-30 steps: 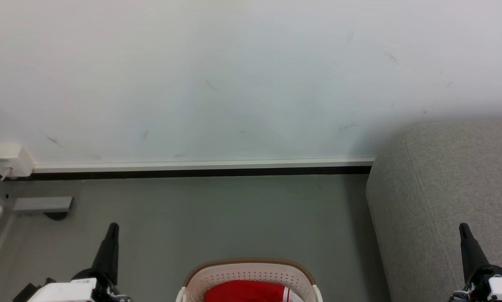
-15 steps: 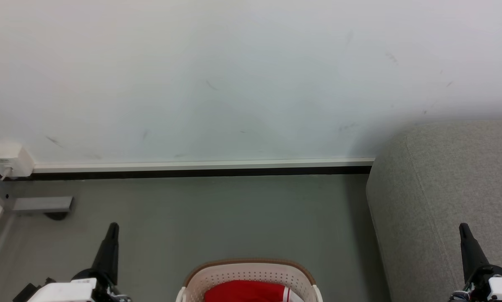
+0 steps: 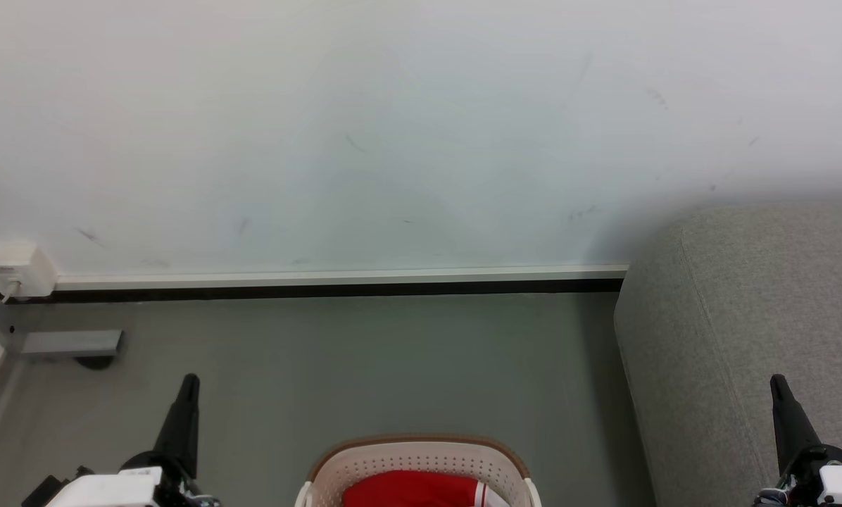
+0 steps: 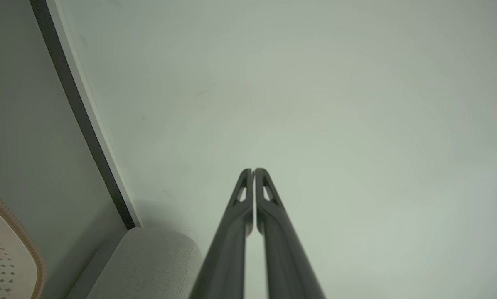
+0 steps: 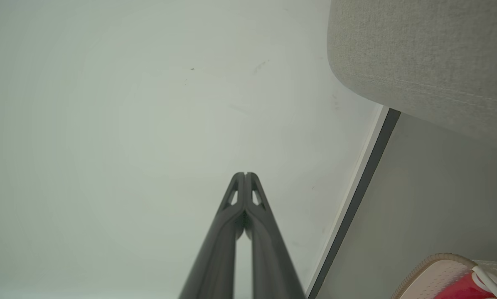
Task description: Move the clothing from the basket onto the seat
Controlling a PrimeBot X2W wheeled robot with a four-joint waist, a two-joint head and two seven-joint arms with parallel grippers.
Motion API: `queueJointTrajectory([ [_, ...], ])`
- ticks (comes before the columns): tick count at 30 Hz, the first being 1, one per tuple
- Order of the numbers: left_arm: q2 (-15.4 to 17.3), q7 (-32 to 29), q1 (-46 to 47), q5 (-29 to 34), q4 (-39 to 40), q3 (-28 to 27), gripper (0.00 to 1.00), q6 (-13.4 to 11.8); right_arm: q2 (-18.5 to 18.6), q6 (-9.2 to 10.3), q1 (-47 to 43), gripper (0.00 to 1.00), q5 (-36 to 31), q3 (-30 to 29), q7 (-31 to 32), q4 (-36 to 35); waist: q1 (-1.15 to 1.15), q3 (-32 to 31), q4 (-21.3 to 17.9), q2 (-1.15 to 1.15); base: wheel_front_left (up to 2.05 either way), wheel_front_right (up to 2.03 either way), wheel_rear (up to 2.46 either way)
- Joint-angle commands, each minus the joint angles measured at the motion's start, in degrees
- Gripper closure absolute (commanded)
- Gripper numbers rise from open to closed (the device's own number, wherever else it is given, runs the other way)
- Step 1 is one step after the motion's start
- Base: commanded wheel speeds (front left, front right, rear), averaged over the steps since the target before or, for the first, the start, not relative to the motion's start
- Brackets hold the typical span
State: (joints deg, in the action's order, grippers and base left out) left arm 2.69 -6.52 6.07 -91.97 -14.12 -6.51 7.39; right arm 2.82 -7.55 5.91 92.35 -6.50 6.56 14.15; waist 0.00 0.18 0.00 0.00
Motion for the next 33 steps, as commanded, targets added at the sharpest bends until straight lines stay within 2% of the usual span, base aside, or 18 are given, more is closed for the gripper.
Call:
queueJointTrajectory([
  [1, 0.41, -0.20, 0.44, -0.85, 0.23, -0.09, 1.00, 0.31, 0.03, 0.14, 0.76, 1.00, 0.13, -0.17, 0.08, -0.30, 0.00, 0.00, 0.00, 0.00, 0.00, 0.00, 0.00],
  [14, 0.41, -0.20, 0.44, -0.85, 0.23, -0.09, 1.00, 0.31, 0.03, 0.14, 0.76, 1.00, 0.13, -0.17, 0.08, -0.30, 0.00, 0.00, 0.00, 0.00, 0.00, 0.00, 0.00],
  [15, -0.03, 0.02, -0.05, 0.03, -0.16, 0.00, 0.00, -0.03, 0.00, 0.00, -0.07, 0.00, 0.00, 0.02, -0.01, 0.16, 0.00, 0.00, 0.00, 0.00, 0.00, 0.00, 0.00],
  [24, -0.31, 1.86, -1.22, 1.02, -1.52, 1.59, 0.00, -0.18, -0.28, 0.01, -2.05, 0.00, -1.99, 1.18, -1.85, 1.03, 0.00, 0.02, 0.08, 0.00, 0.00, 0.00, 0.00],
  [33, -0.23, 4.33, -1.03, 5.04, -1.42, 2.63, 0.00, -0.94, -0.13, 0.01, -2.63, 0.00, -10.70, 1.39, -4.36, -0.30, 0.00, 0.10, 0.22, 0.00, 0.00, 0.00, 0.00],
])
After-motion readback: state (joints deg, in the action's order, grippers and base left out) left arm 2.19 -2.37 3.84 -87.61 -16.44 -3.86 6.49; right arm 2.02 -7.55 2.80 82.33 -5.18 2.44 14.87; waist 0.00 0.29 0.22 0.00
